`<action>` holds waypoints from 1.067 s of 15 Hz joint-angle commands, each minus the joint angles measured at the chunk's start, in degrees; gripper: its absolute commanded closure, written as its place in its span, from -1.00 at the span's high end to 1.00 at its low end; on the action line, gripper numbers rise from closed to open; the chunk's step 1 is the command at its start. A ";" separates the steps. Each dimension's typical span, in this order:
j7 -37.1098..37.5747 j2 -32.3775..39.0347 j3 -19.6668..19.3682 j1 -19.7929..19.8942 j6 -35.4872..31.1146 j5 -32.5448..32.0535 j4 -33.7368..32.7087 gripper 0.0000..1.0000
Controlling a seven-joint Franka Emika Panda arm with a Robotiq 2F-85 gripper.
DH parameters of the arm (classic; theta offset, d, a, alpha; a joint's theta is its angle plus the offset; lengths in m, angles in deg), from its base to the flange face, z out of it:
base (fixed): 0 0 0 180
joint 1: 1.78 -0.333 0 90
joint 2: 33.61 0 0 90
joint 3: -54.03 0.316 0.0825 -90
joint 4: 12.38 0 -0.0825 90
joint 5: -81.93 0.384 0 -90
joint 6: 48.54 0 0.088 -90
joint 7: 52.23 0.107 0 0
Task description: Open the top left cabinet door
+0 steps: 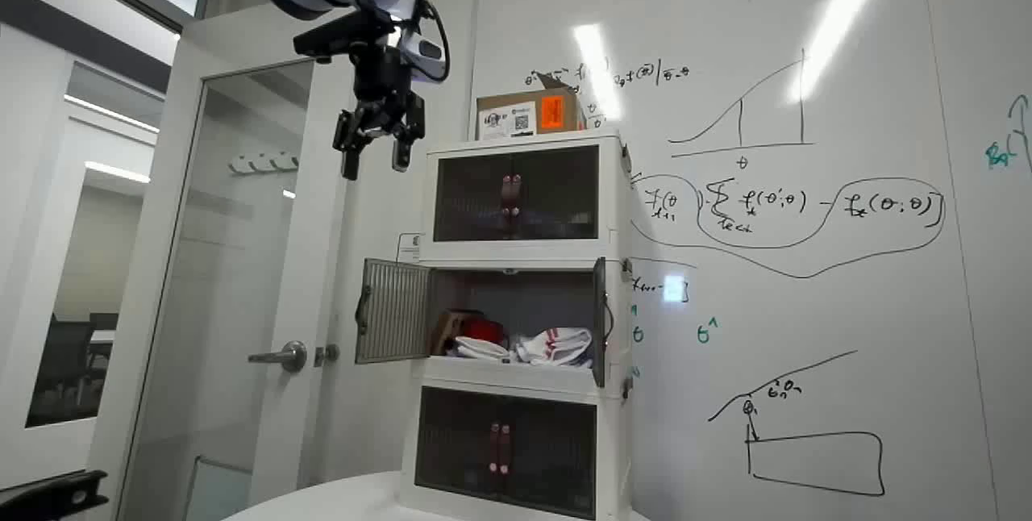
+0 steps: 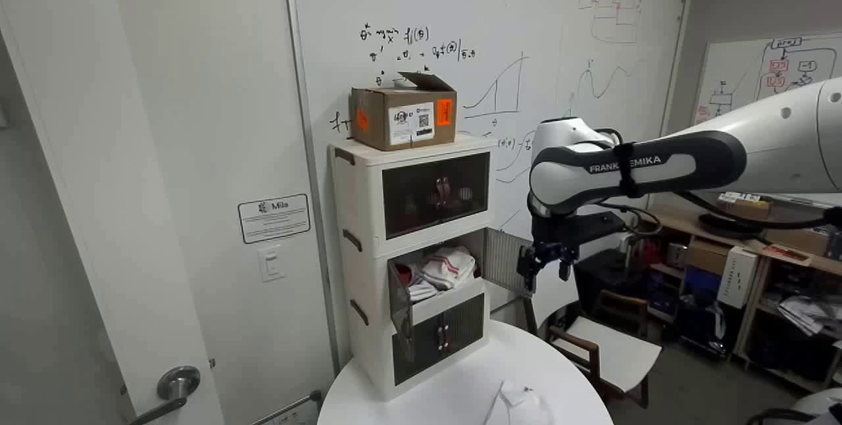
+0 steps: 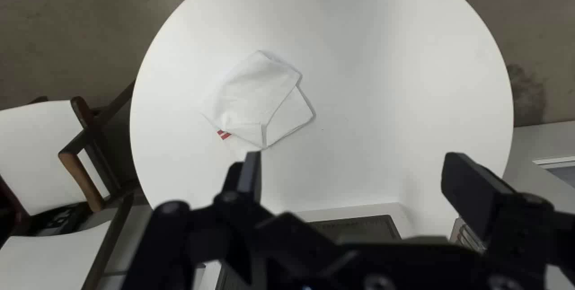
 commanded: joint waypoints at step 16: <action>39.65 11.67 16.96 9.95 -32.05 -48.31 -4.26 1.00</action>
